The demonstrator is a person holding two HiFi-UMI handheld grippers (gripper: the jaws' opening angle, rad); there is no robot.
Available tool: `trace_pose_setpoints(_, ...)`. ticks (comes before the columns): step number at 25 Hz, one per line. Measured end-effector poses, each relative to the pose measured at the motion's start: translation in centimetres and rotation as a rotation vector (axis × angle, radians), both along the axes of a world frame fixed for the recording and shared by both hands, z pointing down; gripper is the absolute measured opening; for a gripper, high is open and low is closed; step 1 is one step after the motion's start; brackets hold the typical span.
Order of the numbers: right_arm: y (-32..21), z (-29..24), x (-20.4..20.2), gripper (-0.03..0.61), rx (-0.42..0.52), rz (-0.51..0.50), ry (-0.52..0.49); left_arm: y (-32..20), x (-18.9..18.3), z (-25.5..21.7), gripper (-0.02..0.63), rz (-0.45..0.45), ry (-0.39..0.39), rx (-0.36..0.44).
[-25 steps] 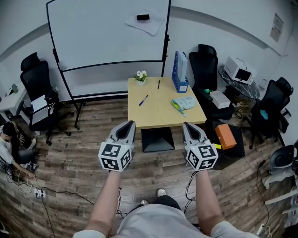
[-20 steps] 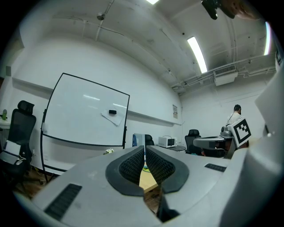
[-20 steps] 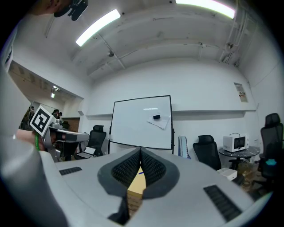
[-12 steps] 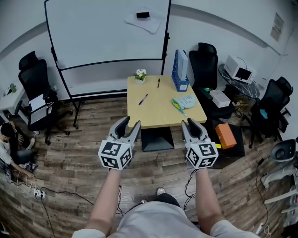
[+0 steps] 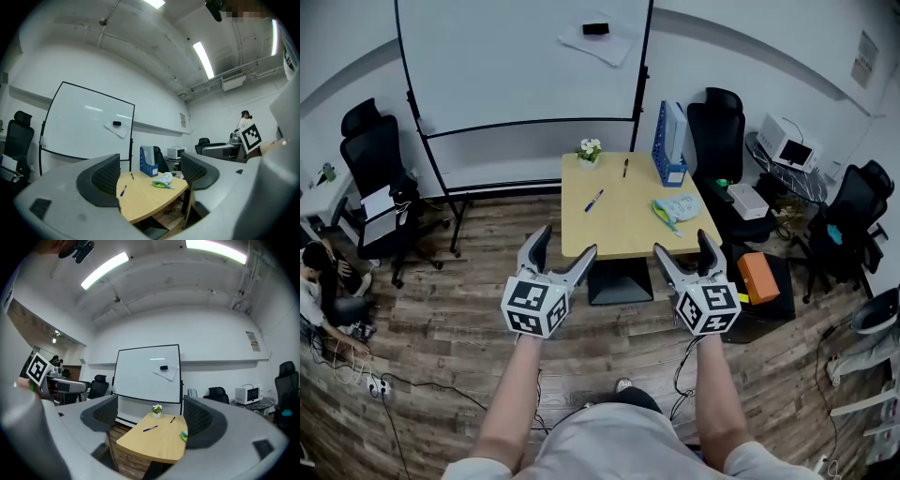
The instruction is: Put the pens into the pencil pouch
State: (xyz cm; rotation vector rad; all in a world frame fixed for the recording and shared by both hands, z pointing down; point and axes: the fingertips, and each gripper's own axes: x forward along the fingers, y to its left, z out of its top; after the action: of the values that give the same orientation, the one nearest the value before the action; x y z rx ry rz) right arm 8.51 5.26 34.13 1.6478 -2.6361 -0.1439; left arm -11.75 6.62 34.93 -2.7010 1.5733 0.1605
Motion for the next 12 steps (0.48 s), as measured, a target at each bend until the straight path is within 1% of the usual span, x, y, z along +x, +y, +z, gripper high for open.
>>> trace_pose_setpoints(6,-1.1,-0.1,0.1,0.417,0.003,0.007,0.010,-1.4,0.4,0.1,0.368,0.021,0.000,-0.007)
trace_pose_setpoints(12,-3.2,0.8,0.6,0.411,-0.010,0.007,0.025,-3.9,1.1,0.8,0.368,0.028,-0.003,-0.021)
